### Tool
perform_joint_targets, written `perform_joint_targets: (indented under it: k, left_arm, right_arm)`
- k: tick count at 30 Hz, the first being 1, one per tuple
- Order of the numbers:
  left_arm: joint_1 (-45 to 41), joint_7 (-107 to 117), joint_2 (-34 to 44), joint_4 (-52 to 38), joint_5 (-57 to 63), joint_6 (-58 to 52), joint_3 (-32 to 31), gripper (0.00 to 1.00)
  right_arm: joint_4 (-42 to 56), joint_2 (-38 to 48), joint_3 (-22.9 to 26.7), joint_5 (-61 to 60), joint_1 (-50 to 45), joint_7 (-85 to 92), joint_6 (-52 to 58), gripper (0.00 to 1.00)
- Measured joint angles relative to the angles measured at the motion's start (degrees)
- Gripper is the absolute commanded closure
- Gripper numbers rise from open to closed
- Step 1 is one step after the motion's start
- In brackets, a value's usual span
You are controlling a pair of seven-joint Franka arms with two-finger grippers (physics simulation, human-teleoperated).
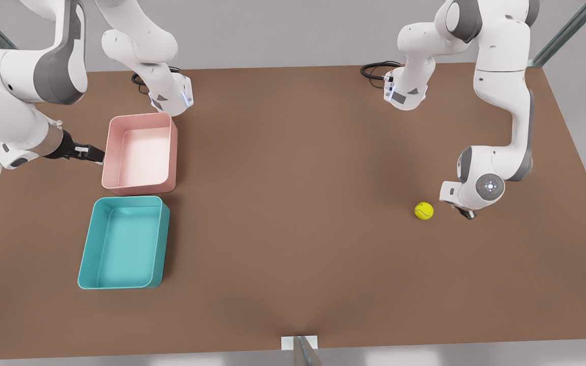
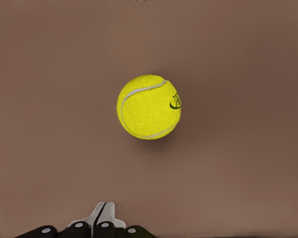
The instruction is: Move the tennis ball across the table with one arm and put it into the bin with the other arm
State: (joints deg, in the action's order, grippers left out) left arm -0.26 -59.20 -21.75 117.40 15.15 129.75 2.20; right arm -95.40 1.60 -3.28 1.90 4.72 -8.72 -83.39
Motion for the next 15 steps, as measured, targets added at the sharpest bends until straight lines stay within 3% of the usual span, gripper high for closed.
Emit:
perform_joint_targets:
  k: [6,15]
  left_arm:
    - [-0.9,-13.6,-0.2,5.1,0.3,5.3,0.0,0.79]
    - [-1.1,-25.2,-3.8,5.8,0.6,9.7,0.1,0.79]
  right_arm:
    - [-0.4,-0.8,0.1,0.0,-1.3,-0.8,0.3,0.0]
    - [-0.8,-1.6,0.0,0.0,-3.6,-1.5,0.7,0.0]
